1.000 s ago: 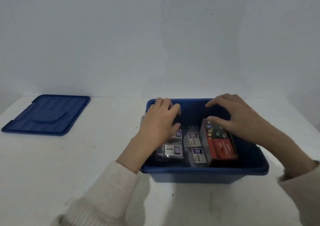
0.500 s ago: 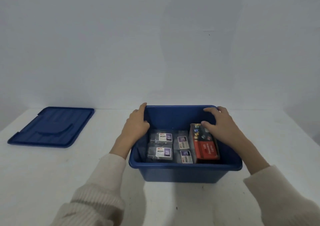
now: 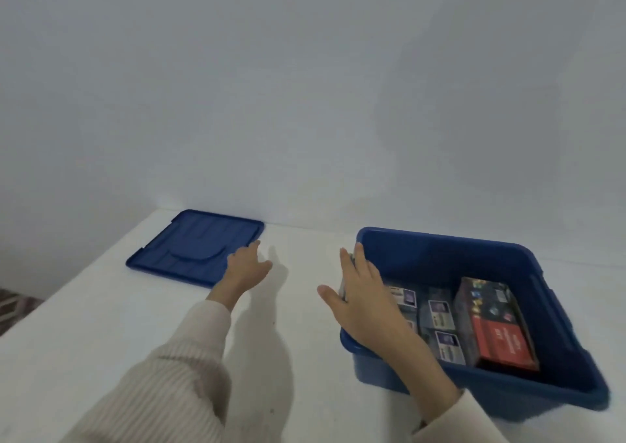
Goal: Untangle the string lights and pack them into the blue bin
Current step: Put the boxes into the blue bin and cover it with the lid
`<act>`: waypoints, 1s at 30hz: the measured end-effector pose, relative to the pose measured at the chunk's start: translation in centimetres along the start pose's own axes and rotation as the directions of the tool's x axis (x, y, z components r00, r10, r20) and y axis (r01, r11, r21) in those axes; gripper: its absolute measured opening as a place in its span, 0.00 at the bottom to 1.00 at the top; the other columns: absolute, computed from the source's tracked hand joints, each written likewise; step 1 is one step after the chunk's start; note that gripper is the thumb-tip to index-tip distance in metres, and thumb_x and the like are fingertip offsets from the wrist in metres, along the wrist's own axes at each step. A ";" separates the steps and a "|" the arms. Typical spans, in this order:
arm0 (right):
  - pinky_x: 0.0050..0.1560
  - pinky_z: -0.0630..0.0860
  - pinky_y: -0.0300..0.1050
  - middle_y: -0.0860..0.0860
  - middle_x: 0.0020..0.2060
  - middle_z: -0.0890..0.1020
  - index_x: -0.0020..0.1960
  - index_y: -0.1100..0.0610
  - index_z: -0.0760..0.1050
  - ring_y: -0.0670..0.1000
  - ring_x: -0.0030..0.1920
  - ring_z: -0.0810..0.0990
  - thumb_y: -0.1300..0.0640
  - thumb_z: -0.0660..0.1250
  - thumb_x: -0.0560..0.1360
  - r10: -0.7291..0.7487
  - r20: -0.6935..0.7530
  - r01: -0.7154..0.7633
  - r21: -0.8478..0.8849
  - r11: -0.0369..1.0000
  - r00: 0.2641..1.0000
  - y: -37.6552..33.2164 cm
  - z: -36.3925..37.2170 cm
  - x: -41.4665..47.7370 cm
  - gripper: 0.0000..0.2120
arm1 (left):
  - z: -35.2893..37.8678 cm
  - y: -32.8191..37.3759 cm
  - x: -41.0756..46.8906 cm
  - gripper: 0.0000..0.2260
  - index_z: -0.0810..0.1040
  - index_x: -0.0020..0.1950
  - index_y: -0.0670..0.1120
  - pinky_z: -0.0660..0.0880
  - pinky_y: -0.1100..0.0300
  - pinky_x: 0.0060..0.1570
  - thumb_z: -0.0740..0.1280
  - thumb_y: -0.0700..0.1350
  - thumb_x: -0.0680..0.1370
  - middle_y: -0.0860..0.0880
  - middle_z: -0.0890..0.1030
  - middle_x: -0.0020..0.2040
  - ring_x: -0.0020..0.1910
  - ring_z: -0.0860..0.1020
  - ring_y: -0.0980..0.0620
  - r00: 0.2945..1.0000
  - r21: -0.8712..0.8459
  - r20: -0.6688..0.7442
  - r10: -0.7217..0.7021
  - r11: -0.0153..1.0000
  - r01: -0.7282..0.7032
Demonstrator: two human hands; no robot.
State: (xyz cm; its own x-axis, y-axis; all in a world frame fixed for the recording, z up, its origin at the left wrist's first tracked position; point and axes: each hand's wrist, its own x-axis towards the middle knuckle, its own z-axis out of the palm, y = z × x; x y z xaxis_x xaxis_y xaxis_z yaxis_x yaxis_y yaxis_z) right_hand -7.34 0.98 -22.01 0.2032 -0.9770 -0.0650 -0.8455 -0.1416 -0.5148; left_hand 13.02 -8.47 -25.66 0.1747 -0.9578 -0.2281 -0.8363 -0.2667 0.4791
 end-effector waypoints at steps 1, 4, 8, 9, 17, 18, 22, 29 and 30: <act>0.73 0.54 0.53 0.54 0.76 0.38 0.77 0.56 0.43 0.56 0.76 0.47 0.45 0.52 0.80 0.007 0.007 -0.006 -0.042 0.999 1.000 0.0 0.1 0.1 0.32 | -0.4 -1.5 0.4 0.26 0.55 0.75 0.42 0.57 0.53 0.69 0.59 0.45 0.80 0.40 0.62 0.73 0.72 0.59 0.41 0.999 0.058 0.002 -0.033 0.998 0.032; 0.72 0.57 0.53 0.54 0.76 0.36 0.77 0.55 0.43 0.56 0.75 0.50 0.46 0.51 0.81 0.021 0.033 -0.017 -0.108 0.994 0.999 -0.2 0.1 0.2 0.30 | -0.7 -5.1 1.5 0.20 0.61 0.71 0.39 0.63 0.56 0.64 0.58 0.41 0.79 0.40 0.68 0.70 0.68 0.65 0.42 0.997 0.121 0.014 -0.075 0.990 0.073; 0.71 0.59 0.52 0.53 0.76 0.36 0.77 0.54 0.45 0.56 0.74 0.53 0.47 0.50 0.81 0.017 0.015 -0.014 -0.160 0.987 1.000 -0.3 0.1 0.1 0.28 | 0.3 -6.5 2.3 0.18 0.65 0.68 0.38 0.68 0.56 0.55 0.58 0.41 0.79 0.40 0.74 0.62 0.62 0.71 0.43 0.994 0.272 -0.113 -0.001 0.962 0.032; 0.71 0.59 0.52 0.53 0.76 0.36 0.76 0.54 0.45 0.56 0.74 0.54 0.47 0.50 0.81 0.015 0.012 -0.013 -0.162 0.987 1.000 -0.3 0.1 0.1 0.28 | 0.4 -6.2 2.1 0.16 0.67 0.65 0.39 0.69 0.56 0.50 0.59 0.43 0.79 0.41 0.75 0.59 0.59 0.72 0.43 0.990 0.336 -0.140 0.025 0.942 0.024; 0.70 0.62 0.52 0.53 0.76 0.37 0.76 0.53 0.51 0.56 0.72 0.58 0.47 0.51 0.81 0.022 0.020 -0.018 -0.169 0.985 1.000 -0.1 0.1 0.2 0.26 | 2.3 -2.7 0.0 0.08 0.69 0.54 0.43 0.63 0.59 0.34 0.56 0.36 0.77 0.47 0.78 0.47 0.45 0.78 0.48 0.981 0.690 -0.097 0.167 0.722 -0.055; 0.69 0.63 0.52 0.53 0.76 0.37 0.75 0.53 0.51 0.56 0.71 0.59 0.47 0.51 0.81 0.021 0.019 -0.018 -0.174 0.985 1.000 -0.1 0.1 0.2 0.25 | 2.4 -2.4 -0.2 0.07 0.69 0.50 0.43 0.62 0.60 0.32 0.56 0.34 0.76 0.49 0.76 0.42 0.40 0.76 0.50 0.980 0.714 -0.078 0.183 0.697 -0.073; 0.68 0.65 0.51 0.54 0.76 0.38 0.75 0.53 0.53 0.56 0.70 0.62 0.46 0.51 0.81 0.010 0.014 -0.007 -0.199 0.980 1.000 -0.1 0.1 0.0 0.25 | 2.2 -1.3 -1.3 0.10 0.67 0.53 0.42 0.58 0.63 0.26 0.59 0.31 0.75 0.50 0.79 0.46 0.43 0.79 0.52 0.969 0.780 -0.099 0.228 0.622 -0.067; 0.67 0.65 0.51 0.55 0.77 0.40 0.74 0.54 0.56 0.57 0.69 0.64 0.46 0.51 0.80 -0.003 0.003 0.004 -0.205 0.979 1.000 -0.3 -0.2 -0.5 0.25 | -1.5 -0.3 -2.2 0.14 0.75 0.57 0.39 0.80 0.58 0.43 0.62 0.32 0.73 0.46 0.81 0.50 0.45 0.83 0.47 0.977 0.828 -0.200 0.069 0.546 0.131; 0.66 0.65 0.52 0.55 0.77 0.40 0.74 0.54 0.57 0.57 0.68 0.64 0.46 0.51 0.80 -0.004 0.005 0.005 -0.200 0.980 1.000 -0.3 -0.3 -0.6 0.24 | -2.3 0.1 -2.4 0.13 0.78 0.54 0.40 0.81 0.57 0.42 0.63 0.32 0.72 0.47 0.82 0.49 0.44 0.83 0.47 0.979 0.847 -0.197 0.056 0.512 0.141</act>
State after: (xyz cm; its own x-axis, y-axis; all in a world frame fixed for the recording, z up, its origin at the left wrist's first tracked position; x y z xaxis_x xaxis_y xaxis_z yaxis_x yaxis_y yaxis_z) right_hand -7.33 1.53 -21.61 0.2092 -0.9756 -0.0670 -0.9260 -0.1756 -0.3341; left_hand 13.70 -6.46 -23.07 0.2269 -0.9735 -0.0296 -0.8439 -0.1813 -0.5050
